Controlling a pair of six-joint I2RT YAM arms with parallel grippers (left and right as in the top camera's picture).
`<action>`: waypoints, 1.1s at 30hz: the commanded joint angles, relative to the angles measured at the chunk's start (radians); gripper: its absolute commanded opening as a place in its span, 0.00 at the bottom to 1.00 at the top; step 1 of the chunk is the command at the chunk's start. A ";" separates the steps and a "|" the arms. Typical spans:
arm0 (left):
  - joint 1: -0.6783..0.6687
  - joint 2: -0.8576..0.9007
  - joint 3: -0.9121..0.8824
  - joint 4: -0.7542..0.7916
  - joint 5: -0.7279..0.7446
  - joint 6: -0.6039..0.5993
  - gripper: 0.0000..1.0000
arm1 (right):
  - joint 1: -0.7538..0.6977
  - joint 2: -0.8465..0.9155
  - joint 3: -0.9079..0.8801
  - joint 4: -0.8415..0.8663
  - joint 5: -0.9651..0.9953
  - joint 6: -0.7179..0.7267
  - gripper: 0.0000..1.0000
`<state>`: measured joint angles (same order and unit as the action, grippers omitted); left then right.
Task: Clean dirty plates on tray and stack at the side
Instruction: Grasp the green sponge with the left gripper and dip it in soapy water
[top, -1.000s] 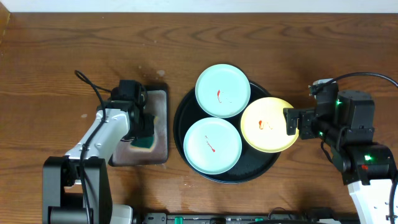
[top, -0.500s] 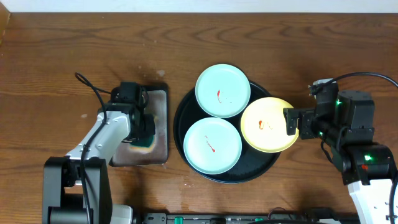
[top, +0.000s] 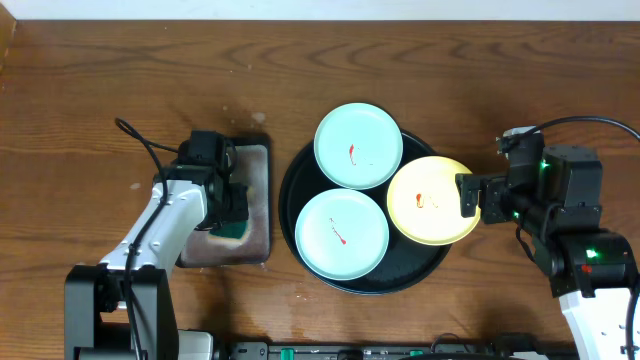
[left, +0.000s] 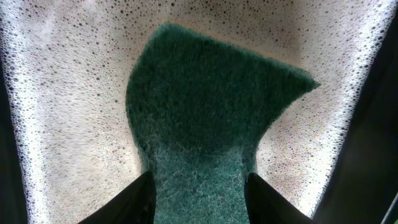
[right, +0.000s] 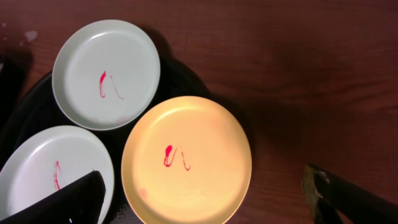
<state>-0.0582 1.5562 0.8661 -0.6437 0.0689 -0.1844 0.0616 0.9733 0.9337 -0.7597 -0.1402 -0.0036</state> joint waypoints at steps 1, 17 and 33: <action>0.001 0.007 -0.005 0.003 -0.009 -0.008 0.48 | -0.009 -0.005 0.012 0.000 0.005 0.000 0.99; 0.000 0.048 -0.097 0.104 -0.009 -0.013 0.07 | -0.009 -0.005 0.012 0.000 0.005 0.000 0.99; 0.001 -0.174 -0.029 0.084 -0.013 -0.016 0.07 | -0.009 -0.005 0.012 0.000 0.005 0.000 0.99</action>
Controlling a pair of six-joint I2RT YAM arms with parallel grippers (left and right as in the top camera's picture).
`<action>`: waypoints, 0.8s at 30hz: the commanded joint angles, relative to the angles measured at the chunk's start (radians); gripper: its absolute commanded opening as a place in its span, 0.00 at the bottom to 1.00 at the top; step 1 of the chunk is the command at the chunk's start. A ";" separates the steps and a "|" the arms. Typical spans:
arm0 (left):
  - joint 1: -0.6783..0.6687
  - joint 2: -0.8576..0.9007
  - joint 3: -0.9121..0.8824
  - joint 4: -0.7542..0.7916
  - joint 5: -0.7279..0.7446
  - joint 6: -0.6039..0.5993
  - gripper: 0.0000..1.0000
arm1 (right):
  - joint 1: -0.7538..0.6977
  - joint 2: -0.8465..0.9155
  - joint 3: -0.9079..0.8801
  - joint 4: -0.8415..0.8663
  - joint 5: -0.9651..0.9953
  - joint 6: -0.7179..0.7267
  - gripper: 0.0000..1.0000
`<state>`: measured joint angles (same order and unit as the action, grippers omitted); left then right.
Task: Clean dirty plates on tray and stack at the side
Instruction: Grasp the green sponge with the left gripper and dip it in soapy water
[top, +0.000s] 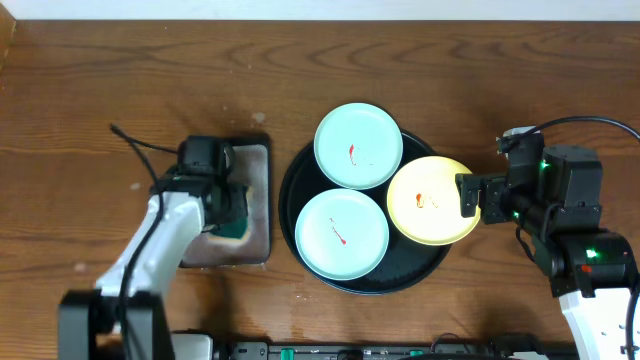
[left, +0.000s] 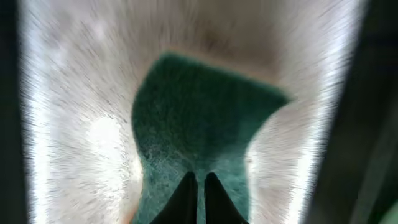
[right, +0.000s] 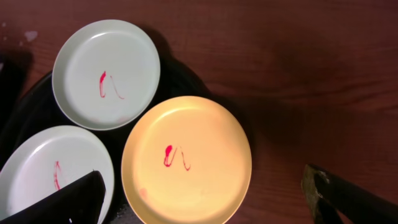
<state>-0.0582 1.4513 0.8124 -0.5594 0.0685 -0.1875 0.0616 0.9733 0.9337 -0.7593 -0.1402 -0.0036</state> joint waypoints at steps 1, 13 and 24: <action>0.001 -0.087 0.025 -0.001 -0.013 -0.013 0.07 | -0.009 -0.005 0.012 0.000 0.005 0.000 0.99; 0.000 -0.012 -0.012 -0.016 -0.016 -0.013 0.61 | -0.008 -0.005 0.012 0.000 0.005 0.000 0.99; 0.000 0.166 -0.012 0.031 -0.015 -0.013 0.43 | -0.008 -0.005 0.012 0.000 0.005 0.000 0.99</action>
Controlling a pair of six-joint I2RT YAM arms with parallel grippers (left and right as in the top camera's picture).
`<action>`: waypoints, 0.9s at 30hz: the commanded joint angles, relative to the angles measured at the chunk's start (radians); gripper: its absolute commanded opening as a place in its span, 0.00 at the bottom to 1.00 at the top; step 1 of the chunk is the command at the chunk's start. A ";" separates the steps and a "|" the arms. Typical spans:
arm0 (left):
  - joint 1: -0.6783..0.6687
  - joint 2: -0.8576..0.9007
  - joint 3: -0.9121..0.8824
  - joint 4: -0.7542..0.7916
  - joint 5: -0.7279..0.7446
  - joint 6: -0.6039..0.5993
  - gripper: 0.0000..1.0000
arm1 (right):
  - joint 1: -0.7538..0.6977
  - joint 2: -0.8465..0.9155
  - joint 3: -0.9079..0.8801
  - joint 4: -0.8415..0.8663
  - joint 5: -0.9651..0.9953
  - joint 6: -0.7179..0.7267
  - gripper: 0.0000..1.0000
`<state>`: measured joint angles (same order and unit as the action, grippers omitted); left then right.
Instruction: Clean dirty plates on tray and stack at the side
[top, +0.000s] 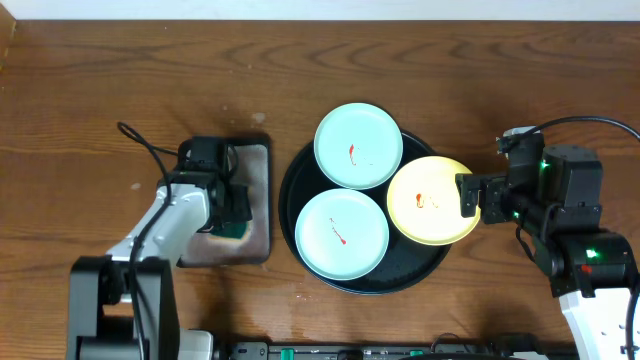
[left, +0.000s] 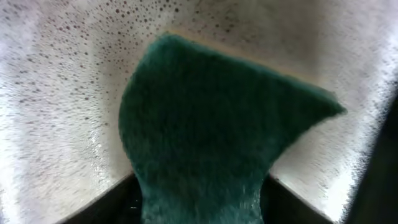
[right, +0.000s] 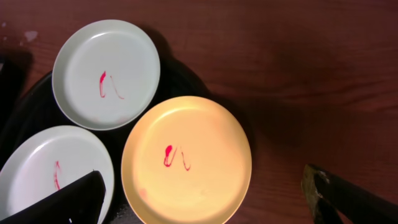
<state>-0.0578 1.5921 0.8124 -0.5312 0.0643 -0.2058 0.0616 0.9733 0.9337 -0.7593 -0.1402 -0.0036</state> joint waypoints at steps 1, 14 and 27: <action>0.000 0.026 -0.012 0.003 -0.011 0.005 0.34 | -0.008 -0.005 0.012 0.000 0.005 0.000 0.99; 0.000 -0.174 0.005 0.002 -0.058 -0.003 0.07 | -0.008 -0.005 0.012 0.000 0.005 0.000 0.99; 0.022 -0.279 0.005 -0.005 -0.052 -0.044 0.07 | -0.009 -0.004 0.012 0.006 0.027 -0.001 0.99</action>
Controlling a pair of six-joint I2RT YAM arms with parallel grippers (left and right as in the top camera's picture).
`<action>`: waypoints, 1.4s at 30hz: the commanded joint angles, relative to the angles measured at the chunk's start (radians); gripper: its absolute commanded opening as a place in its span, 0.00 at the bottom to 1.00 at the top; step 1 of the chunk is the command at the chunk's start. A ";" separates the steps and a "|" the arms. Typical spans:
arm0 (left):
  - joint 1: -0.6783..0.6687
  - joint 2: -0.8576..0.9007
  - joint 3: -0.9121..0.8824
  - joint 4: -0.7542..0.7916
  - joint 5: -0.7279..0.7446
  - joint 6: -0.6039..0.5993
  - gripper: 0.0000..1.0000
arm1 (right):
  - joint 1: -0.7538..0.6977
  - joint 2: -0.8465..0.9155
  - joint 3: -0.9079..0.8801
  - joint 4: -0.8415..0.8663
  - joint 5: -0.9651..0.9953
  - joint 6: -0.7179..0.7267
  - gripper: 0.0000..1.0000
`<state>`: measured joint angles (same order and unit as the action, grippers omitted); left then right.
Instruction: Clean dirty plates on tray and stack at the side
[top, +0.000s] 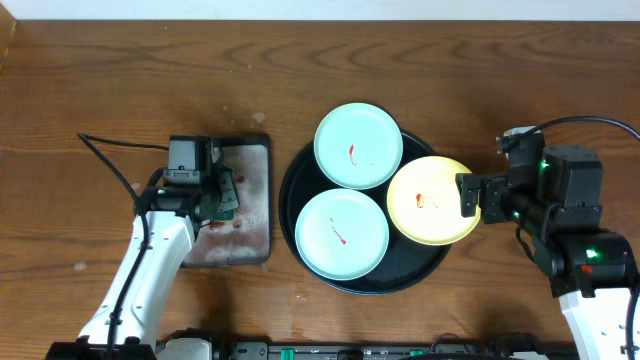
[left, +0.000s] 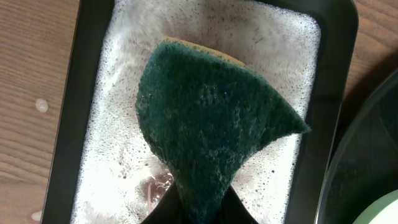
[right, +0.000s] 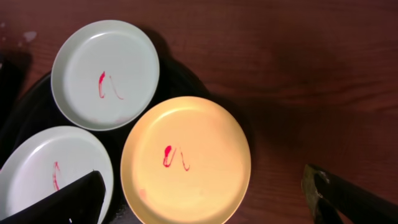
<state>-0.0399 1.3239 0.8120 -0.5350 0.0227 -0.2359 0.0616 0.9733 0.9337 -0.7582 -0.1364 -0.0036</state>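
A dark green sponge (left: 211, 124) hangs above the foamy soap tray (left: 93, 93), pinched at its lower end by my left gripper (left: 199, 211), which is shut on it. In the overhead view the left gripper (top: 215, 195) sits over the soap tray (top: 250, 225). The round black tray (top: 415, 280) holds two pale blue plates (top: 358, 145) (top: 342, 233) and a yellow plate (top: 432, 200), each with a red smear. My right gripper (right: 205, 205) is open over the yellow plate's (right: 186, 143) near edge, with nothing between its fingers.
Wooden table (top: 100, 90) all round. The soap tray stands just left of the black tray (right: 186, 81). A few pale spots mark the wood near the soap tray's far corner (top: 258, 117). The right arm's body (top: 570, 200) stands at the right edge.
The sponge was down in the foam with the left fingers spread at its sides. Now the left gripper is shut on it and stands higher, the whole soap tray in view. Right arm unmoved.
The left fingers stood apart round the sponge in the foam, then were close together on it, then apart again. Now they are shut on the sponge, held above the soap tray. The plates and the right gripper have stayed where they were throughout.
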 joint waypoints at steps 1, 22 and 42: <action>0.004 -0.014 0.005 0.002 -0.010 -0.014 0.07 | -0.009 -0.001 0.012 0.006 0.039 -0.001 0.99; 0.004 0.009 -0.006 -0.032 -0.011 -0.014 0.07 | -0.066 0.388 0.012 -0.021 0.108 0.047 0.99; 0.004 0.219 -0.003 0.003 -0.007 -0.032 0.07 | -0.063 0.621 0.011 0.023 0.032 0.018 0.39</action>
<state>-0.0399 1.5623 0.8116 -0.5385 0.0231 -0.2592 0.0055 1.5909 0.9337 -0.7410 -0.0837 0.0090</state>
